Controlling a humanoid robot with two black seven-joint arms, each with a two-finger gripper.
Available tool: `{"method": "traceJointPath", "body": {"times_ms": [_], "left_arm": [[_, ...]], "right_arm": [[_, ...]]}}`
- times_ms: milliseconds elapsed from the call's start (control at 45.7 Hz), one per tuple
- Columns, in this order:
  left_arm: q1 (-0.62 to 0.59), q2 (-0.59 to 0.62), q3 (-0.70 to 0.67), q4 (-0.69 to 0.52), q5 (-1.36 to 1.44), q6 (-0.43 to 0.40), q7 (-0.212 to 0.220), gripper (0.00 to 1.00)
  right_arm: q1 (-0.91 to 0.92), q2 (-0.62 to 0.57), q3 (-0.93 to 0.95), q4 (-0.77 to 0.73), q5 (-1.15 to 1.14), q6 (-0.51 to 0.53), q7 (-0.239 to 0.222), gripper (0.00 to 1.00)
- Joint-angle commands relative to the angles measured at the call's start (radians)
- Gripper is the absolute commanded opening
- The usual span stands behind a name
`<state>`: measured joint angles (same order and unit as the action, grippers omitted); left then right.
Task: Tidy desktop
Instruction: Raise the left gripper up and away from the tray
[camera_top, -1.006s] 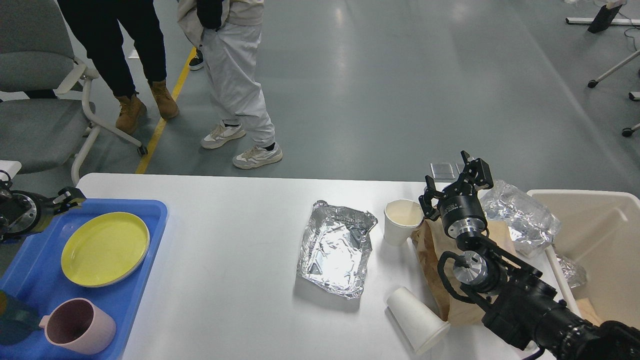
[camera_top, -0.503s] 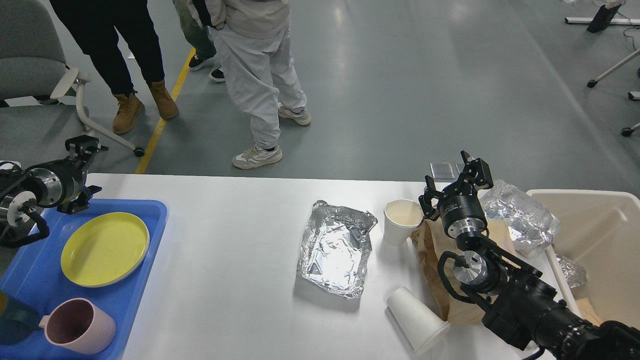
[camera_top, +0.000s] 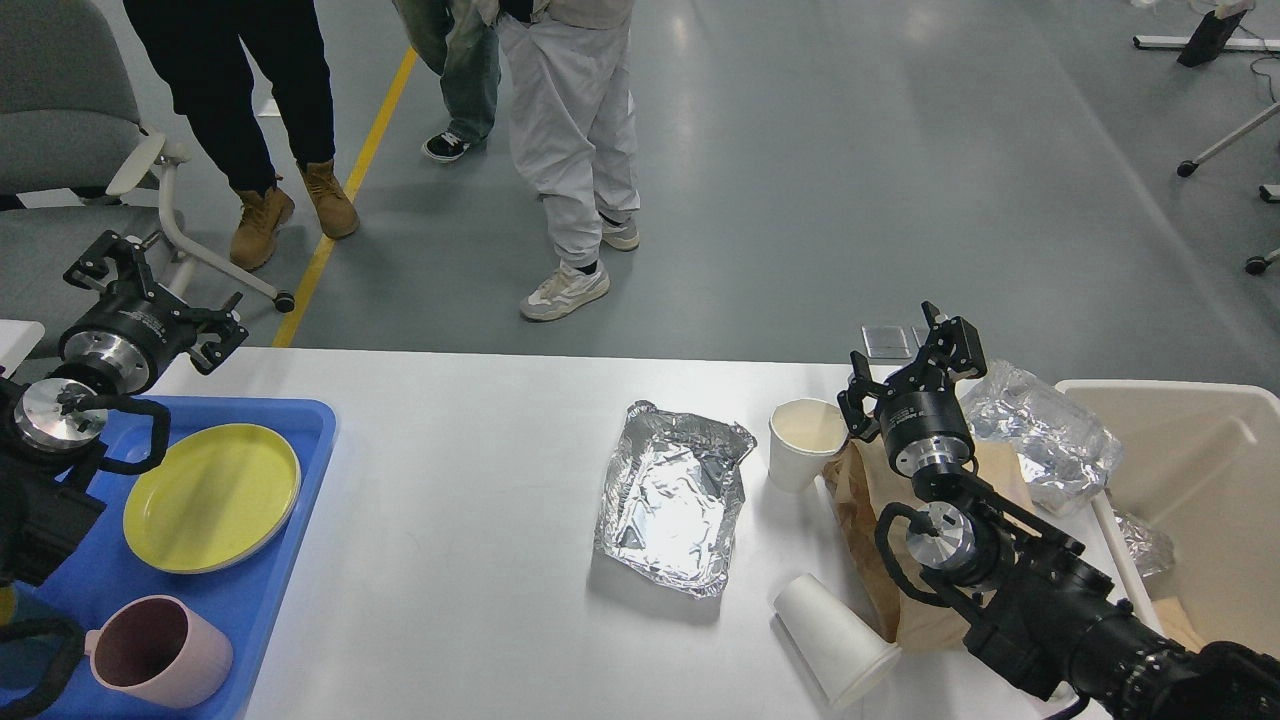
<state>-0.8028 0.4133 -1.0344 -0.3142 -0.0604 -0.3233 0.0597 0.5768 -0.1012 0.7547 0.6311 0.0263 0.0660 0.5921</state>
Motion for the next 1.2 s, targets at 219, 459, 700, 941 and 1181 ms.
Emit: {"method": "traceJointPath", "body": {"times_ms": [219,459,700,941,1181], "left_arm": [[-0.012,-0.007,-0.108,-0.006,-0.13,-0.008,-0.001,0.96],[-0.013,-0.011,-0.088,-0.006,-0.127,-0.006,-0.001,0.96],[-0.012,-0.028,-0.084,-0.009,-0.122,-0.028,-0.001,0.96],[0.019,-0.042,-0.084,-0.009,-0.122,-0.244,-0.003,0.96],[0.042,-0.063,-0.088,-0.009,-0.125,-0.301,-0.003,0.96]], "right_arm": [[0.0,0.0,0.0,-0.001,0.0,0.0,0.0,1.0],[0.0,0.0,0.0,-0.001,0.0,0.0,0.0,1.0],[0.0,0.0,0.0,-0.001,0.0,0.0,0.0,1.0],[0.0,0.0,0.0,-0.001,0.001,0.0,0.0,1.0],[0.0,0.0,0.0,-0.001,0.001,0.0,0.0,1.0]]}}
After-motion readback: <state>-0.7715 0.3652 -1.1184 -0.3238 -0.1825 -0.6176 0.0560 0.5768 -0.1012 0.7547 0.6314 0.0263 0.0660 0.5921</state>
